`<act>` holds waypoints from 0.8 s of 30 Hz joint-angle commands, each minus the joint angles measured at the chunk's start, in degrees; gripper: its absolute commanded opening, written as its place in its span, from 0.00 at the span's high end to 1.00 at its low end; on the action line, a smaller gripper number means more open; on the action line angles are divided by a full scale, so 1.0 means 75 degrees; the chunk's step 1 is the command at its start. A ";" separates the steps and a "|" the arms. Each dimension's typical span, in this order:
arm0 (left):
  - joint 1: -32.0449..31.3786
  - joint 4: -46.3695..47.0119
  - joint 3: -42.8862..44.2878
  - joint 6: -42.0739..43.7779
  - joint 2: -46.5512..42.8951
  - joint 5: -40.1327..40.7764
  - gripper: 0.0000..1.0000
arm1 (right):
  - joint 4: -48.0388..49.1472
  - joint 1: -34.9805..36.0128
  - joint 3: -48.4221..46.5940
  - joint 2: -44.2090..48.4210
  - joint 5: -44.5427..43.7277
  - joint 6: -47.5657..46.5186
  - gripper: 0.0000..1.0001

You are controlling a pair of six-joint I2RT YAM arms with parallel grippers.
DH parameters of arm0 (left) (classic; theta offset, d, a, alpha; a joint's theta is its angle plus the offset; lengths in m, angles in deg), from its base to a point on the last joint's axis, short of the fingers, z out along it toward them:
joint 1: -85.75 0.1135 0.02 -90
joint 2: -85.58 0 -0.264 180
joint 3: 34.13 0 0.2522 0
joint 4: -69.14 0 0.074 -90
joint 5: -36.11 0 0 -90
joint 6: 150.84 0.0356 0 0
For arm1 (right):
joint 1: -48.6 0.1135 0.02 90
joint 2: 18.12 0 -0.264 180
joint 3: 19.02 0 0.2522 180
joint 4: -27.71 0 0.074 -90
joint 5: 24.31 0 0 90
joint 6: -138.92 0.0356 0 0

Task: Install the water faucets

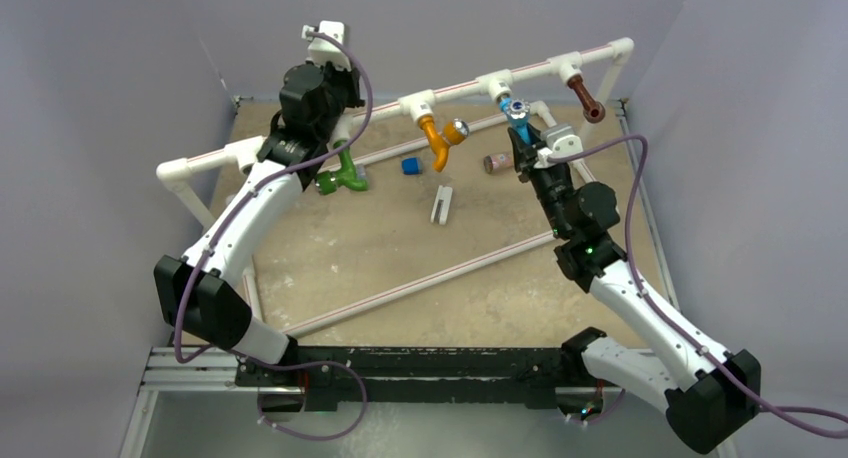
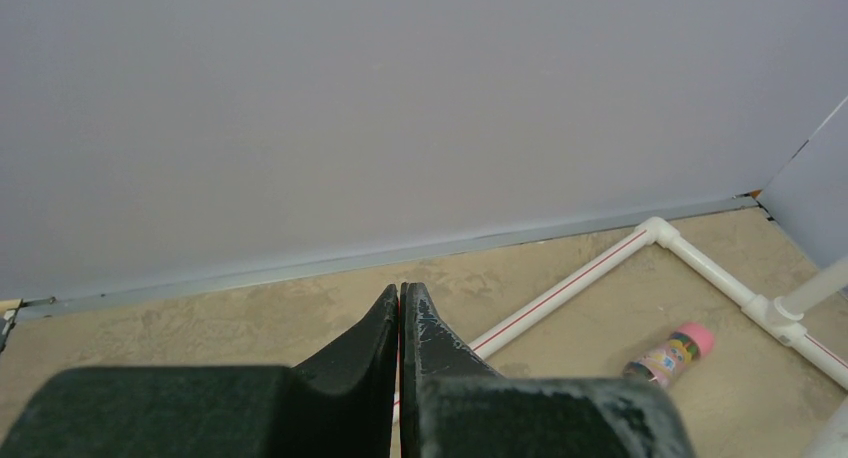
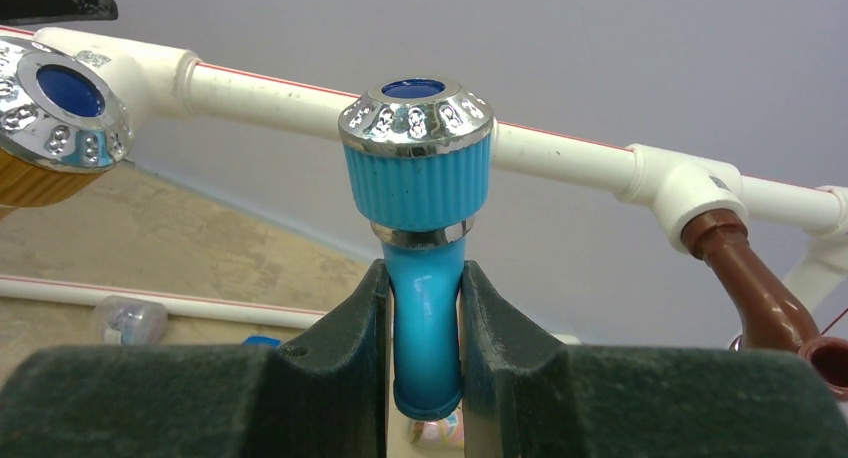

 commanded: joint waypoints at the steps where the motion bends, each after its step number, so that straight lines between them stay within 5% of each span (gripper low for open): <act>1: 0.0081 -0.1552 -0.0592 -0.0132 0.0411 -0.0250 1.00 | 0.0070 0.0004 0.0019 0.0050 0.0289 -0.0115 1.00; 7: 0.0095 -0.1552 -0.0624 -0.0150 0.0431 -0.0293 1.00 | 0.0248 -0.0004 -0.0053 -0.0027 -0.0096 -0.0267 1.00; 17: 0.0095 -0.1556 -0.0690 -0.0170 0.0475 -0.0381 1.00 | 0.0202 -0.0014 -0.0003 -0.0344 0.0956 -0.1930 1.00; 24: 0.0095 -0.1549 -0.0695 -0.0173 0.0464 -0.0473 1.00 | 0.0560 -0.0025 -0.0186 -0.0588 0.0369 -0.0757 1.00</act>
